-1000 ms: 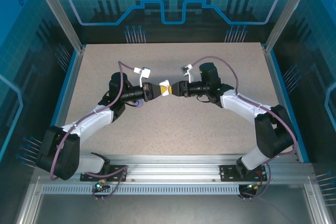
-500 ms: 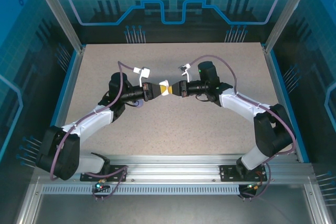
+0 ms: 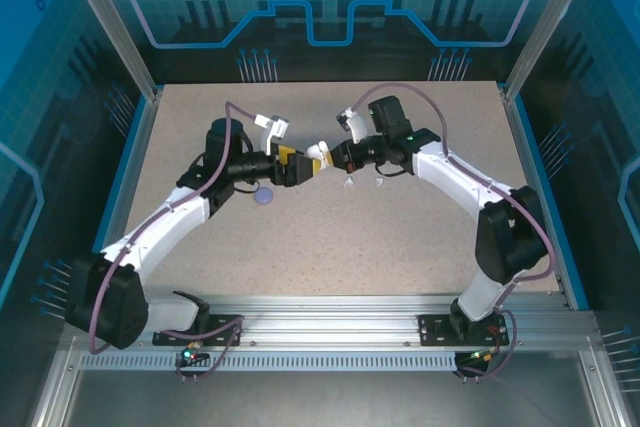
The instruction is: Insert the wireless bluetooth earbuds into the charging case
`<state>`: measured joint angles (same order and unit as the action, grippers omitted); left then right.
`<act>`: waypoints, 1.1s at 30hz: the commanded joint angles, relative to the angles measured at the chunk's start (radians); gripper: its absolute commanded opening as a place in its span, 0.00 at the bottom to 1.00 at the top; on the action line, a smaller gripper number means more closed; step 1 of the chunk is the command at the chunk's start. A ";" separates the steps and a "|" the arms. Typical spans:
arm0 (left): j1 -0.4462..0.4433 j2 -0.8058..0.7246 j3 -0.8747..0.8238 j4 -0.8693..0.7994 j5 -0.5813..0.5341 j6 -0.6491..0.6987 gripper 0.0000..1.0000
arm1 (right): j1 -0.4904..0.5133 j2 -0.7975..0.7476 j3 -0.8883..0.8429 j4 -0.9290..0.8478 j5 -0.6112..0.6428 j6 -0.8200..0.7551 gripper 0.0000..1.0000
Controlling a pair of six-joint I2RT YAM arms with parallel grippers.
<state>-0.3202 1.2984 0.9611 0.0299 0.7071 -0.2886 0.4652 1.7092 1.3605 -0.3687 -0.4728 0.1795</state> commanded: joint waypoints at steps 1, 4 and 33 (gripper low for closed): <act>0.014 0.053 0.123 -0.276 0.058 0.200 0.99 | -0.008 0.059 0.072 -0.155 0.099 -0.212 0.00; 0.019 0.139 0.225 -0.436 0.081 0.297 0.99 | -0.008 0.084 0.112 -0.188 0.095 -0.279 0.00; 0.042 0.596 0.665 -0.953 0.315 0.589 0.66 | -0.037 0.069 0.093 -0.213 -0.144 -0.371 0.00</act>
<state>-0.2638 1.8679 1.5894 -0.8673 0.9749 0.2604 0.4252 1.7943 1.4288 -0.5835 -0.5694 -0.1921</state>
